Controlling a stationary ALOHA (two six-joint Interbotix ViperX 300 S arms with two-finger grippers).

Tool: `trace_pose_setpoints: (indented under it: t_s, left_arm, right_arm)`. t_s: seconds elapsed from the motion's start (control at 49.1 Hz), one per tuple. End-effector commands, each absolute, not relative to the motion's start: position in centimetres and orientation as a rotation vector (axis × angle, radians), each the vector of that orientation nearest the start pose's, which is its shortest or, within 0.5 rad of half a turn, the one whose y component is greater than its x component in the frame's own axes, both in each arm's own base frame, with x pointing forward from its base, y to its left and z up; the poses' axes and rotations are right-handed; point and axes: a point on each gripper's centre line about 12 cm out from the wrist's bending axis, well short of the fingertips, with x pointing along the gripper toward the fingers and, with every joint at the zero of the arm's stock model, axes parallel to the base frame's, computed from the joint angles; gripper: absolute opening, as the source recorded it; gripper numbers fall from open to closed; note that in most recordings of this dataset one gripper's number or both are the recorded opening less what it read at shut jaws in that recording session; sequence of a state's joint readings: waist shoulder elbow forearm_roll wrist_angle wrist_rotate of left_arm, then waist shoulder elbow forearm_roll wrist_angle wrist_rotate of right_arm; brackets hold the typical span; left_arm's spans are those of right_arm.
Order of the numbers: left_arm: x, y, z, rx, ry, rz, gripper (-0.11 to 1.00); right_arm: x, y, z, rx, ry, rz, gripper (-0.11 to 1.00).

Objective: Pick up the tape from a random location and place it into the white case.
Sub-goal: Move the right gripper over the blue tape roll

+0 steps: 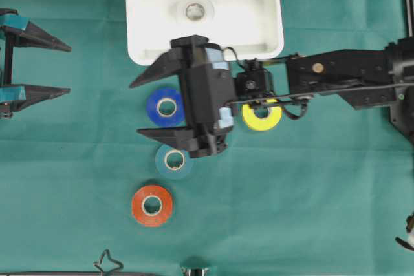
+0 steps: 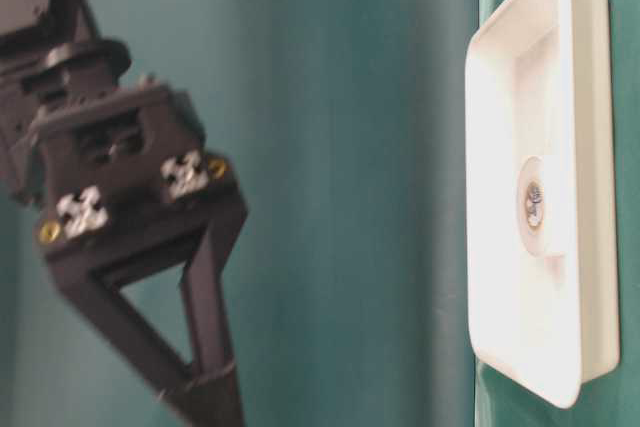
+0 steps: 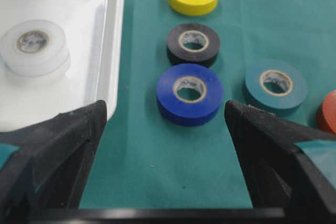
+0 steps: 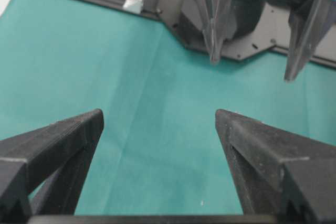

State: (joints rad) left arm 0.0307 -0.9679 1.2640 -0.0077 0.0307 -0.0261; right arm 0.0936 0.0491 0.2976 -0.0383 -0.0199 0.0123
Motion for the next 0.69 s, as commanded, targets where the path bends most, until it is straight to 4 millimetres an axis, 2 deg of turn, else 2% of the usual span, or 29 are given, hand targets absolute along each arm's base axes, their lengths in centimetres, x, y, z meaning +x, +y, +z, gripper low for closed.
trace_pose_setpoints:
  t_s: [0.0, 0.326, 0.672]
  left_arm:
    - [18.7, 0.5, 22.3, -0.038, 0.325, 0.034, 0.96]
    - [18.7, 0.5, 22.1, -0.04, 0.334, 0.034, 0.96]
    - [18.7, 0.5, 22.2, -0.04, 0.331, 0.034, 0.96]
  right_arm:
    - [47.1, 4.7, 30.3, -0.036, 0.296, 0.102, 0.92]
    - [47.2, 4.6, 29.4, 0.022, 0.417, 0.085, 0.92]
    - [47.1, 4.3, 27.5, 0.156, 0.794, -0.005, 0.92]
